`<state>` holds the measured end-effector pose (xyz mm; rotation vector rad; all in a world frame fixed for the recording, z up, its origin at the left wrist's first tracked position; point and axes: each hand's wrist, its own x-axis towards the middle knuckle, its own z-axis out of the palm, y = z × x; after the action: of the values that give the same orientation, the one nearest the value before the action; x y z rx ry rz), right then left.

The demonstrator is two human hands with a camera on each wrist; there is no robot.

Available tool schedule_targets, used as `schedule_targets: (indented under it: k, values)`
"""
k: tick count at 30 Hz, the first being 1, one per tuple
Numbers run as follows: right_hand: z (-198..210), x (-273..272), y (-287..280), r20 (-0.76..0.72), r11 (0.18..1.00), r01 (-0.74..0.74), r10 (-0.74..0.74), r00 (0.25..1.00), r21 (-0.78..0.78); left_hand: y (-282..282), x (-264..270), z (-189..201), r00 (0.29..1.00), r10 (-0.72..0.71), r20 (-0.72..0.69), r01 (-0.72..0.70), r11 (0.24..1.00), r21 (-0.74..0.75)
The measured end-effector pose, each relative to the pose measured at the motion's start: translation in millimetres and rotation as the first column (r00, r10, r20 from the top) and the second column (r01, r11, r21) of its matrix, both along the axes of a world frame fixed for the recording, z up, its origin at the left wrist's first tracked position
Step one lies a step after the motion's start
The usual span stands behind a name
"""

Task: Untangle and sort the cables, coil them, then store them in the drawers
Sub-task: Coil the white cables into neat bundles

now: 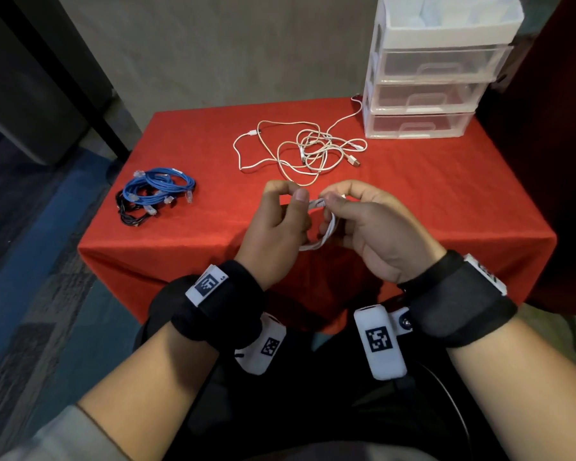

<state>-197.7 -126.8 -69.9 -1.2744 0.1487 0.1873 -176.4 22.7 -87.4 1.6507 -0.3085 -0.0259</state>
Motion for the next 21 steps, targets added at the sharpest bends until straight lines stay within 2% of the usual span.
schedule_targets:
  k: [3,9,12,14,18,19,21]
  values:
    - [-4,-1,3,-0.047,0.989,-0.085,0.092,0.995,0.122,6,0,-3,0.990,-0.047,-0.131,0.036,0.996,-0.084]
    - [-7,-4,3,-0.034,0.907,-0.157,0.185,0.982,0.390,12,1,-7,0.974,-0.121,-0.190,0.077,0.971,-0.226]
    - [-10,0,2,-0.033,0.937,-0.162,0.181,0.983,0.311,17,1,-6,0.952,-0.174,-0.254,0.106,0.960,-0.261]
    - [-12,4,1,-0.022,0.959,-0.138,0.147,0.989,0.247,24,1,-6,0.945,-0.198,-0.261,0.141,0.965,-0.223]
    - [-15,11,0,0.008,0.970,-0.159,0.160,0.987,0.182,40,13,-15,0.975,-0.211,-0.066,0.217,0.969,0.116]
    - [-17,13,1,0.015,0.978,-0.169,0.168,0.986,0.126,45,18,-17,0.977,-0.208,-0.040,0.212,0.961,0.178]
    - [-21,17,4,0.037,0.983,-0.158,0.162,0.986,-0.090,60,33,-23,0.993,-0.117,-0.014,0.117,0.964,0.240]
